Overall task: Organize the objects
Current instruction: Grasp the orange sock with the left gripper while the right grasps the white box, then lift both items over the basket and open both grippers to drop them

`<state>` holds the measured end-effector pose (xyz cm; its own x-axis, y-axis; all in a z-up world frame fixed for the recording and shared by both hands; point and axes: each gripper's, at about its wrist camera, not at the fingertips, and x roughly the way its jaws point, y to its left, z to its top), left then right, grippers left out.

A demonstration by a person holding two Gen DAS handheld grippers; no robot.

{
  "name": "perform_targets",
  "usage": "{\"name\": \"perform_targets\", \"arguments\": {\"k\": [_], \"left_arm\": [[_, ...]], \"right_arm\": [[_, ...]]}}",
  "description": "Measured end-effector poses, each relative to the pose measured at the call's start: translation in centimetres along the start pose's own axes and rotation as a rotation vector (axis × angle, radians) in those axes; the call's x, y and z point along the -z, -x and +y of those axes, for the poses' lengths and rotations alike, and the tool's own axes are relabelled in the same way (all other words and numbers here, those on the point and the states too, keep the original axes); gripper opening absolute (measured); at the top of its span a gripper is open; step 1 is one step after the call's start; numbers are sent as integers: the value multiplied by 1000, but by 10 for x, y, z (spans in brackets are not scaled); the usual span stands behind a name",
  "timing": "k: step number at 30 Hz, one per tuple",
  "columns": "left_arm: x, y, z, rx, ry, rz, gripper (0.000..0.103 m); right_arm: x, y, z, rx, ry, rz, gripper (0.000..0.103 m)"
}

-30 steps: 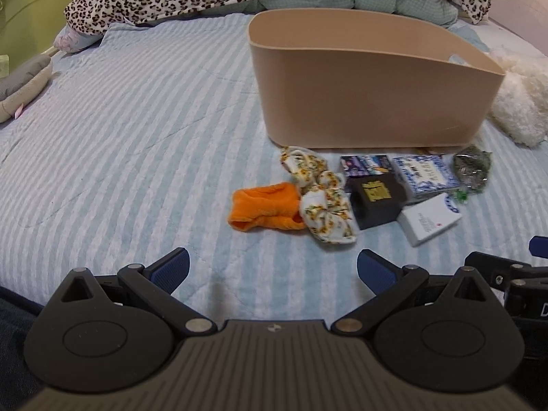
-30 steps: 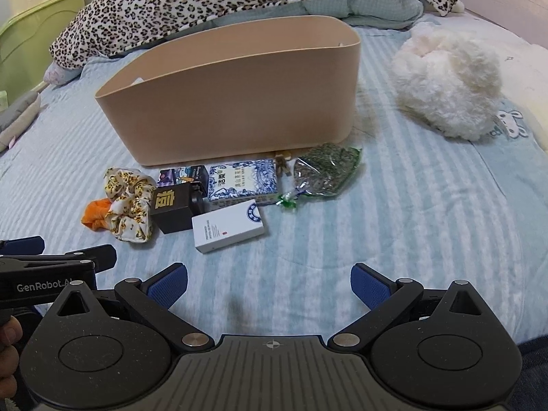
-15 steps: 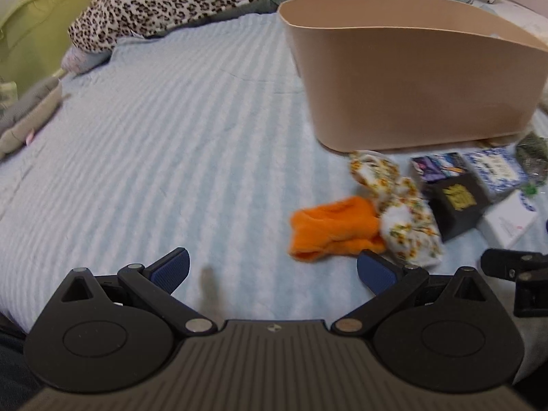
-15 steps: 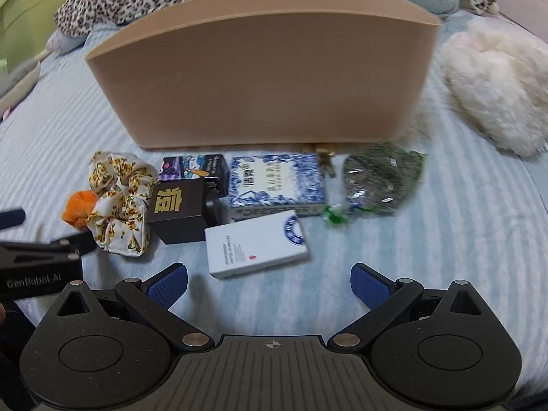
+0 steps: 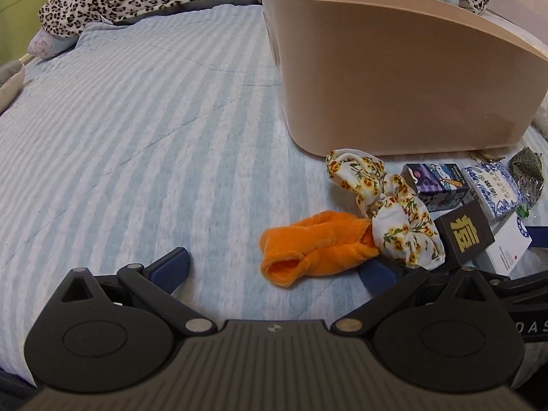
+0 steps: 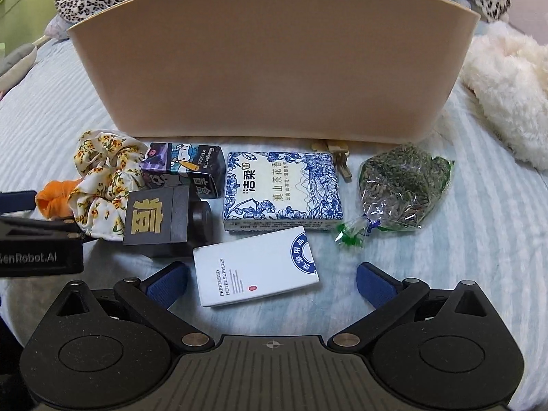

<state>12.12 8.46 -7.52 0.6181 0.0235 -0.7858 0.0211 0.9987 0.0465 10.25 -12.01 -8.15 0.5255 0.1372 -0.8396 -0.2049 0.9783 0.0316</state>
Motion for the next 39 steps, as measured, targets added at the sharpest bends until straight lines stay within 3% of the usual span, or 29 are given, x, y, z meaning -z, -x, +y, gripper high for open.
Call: {"name": "perform_targets", "arguments": {"k": [5,9,10,12,14,17,18,20,26,34,39], "left_arm": [[0,0,2,9,14,-5,103],[4,4,0,20,9,-65,99],[4,5,-1,25,-5,-76,92],[2,9,-5,40,-36,-99,79],[2,12,-8,62,-54,-112,59],[3,14,-13,69,-72,-121,44],[3,15,-13,70,-73,-122,39],[3,19,-11,86,-63,-114,10],[5,37,-4,117,-18,-83,8],[-8,86,3,56,22,-199,8],[-41,103,4,56,28,-276,8]], "right_arm": [[6,-1,1,20,-22,-40,103],[6,4,-4,-5,-30,-58,103],[5,5,-7,-14,-33,-62,103],[5,9,-10,-16,-37,-77,94],[5,12,-12,-11,-28,-88,81],[5,17,-13,-9,-11,-107,59],[5,19,-14,-11,-6,-112,56],[6,22,-17,-21,-3,-117,56],[2,36,-16,-57,-21,-141,56],[-19,64,-47,-78,-70,-259,56],[-43,82,-61,-68,-79,-335,56]]}}
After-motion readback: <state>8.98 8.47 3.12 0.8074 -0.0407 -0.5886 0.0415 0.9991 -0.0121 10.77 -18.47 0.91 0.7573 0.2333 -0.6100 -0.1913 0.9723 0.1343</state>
